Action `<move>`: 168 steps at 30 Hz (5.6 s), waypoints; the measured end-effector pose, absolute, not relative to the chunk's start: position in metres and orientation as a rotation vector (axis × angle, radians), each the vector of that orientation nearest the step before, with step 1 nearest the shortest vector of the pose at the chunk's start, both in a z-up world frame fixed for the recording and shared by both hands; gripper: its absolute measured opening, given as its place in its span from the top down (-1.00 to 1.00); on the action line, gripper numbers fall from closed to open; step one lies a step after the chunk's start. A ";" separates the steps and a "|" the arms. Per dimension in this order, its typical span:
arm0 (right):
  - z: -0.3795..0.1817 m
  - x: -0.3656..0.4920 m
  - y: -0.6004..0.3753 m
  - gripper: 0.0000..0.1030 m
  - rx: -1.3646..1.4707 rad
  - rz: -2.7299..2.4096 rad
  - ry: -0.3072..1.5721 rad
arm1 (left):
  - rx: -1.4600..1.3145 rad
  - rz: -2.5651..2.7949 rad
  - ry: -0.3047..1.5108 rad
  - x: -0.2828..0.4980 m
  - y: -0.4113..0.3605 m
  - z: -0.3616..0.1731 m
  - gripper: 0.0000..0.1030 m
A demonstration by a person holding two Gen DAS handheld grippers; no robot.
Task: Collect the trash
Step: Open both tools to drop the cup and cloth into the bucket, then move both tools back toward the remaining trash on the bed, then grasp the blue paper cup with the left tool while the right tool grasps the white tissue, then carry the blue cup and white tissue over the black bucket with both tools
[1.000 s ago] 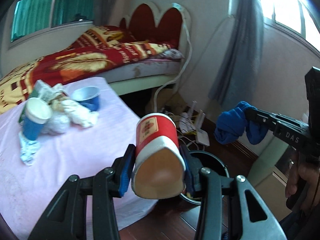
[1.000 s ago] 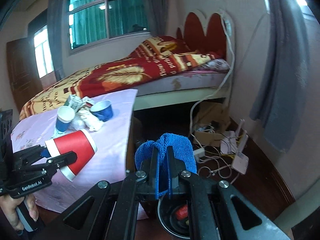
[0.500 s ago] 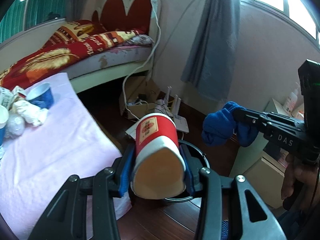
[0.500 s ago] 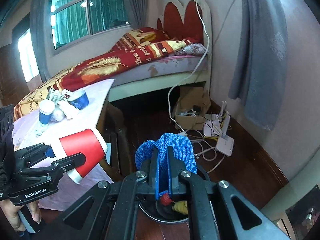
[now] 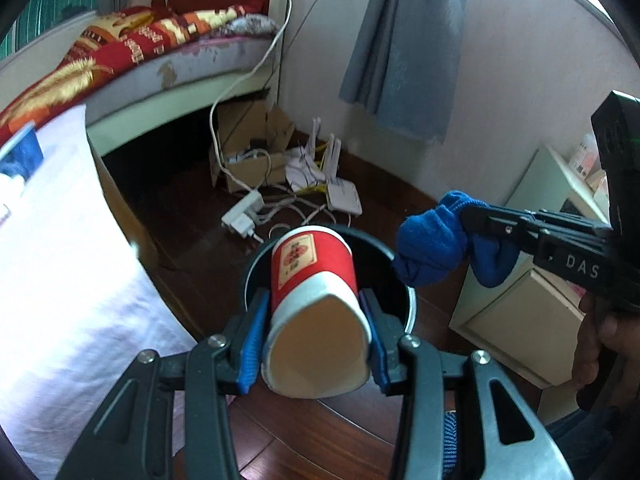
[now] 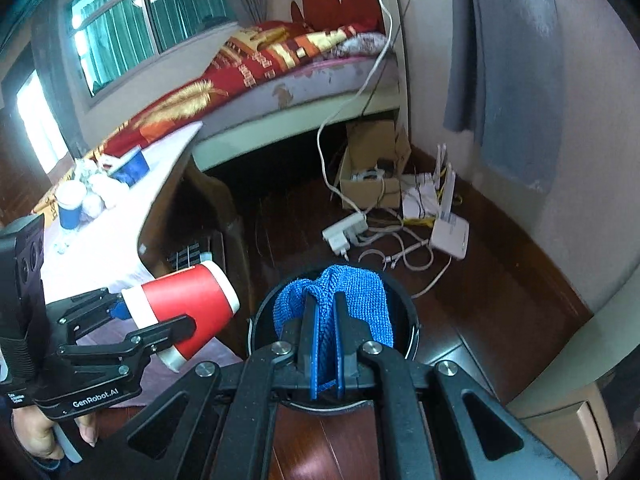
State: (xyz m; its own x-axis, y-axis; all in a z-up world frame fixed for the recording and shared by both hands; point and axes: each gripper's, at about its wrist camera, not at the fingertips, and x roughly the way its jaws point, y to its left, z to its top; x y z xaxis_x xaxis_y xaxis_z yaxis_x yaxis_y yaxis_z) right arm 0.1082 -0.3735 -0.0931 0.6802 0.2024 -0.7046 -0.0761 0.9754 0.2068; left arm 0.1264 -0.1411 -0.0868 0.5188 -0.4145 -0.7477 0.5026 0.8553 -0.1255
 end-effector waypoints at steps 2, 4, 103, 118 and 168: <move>-0.108 0.115 -0.375 0.88 0.162 0.159 0.840 | 0.107 -0.551 0.892 0.132 -0.143 -0.097 0.12; -0.123 0.121 -0.375 0.88 0.162 0.168 0.873 | 0.102 -0.555 0.914 0.138 -0.145 -0.107 0.12; -0.035 0.282 -0.057 -1.00 -0.067 0.414 0.772 | 0.021 0.129 0.679 0.209 0.173 -0.039 -0.71; -0.058 0.318 -0.002 0.15 -0.160 0.633 0.849 | -0.016 0.040 0.721 0.226 0.174 -0.041 -0.31; -0.019 0.249 -0.043 0.48 -0.118 0.613 0.723 | -0.154 -0.039 0.678 0.182 0.181 -0.030 -0.12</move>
State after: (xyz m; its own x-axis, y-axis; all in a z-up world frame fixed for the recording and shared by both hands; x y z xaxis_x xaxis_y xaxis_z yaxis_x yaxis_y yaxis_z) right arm 0.2493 -0.0426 -0.0192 0.5838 0.4844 -0.6515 -0.5632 0.8196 0.1048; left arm 0.1815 0.1807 -0.0301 0.7788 -0.0862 -0.6213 -0.0140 0.9879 -0.1547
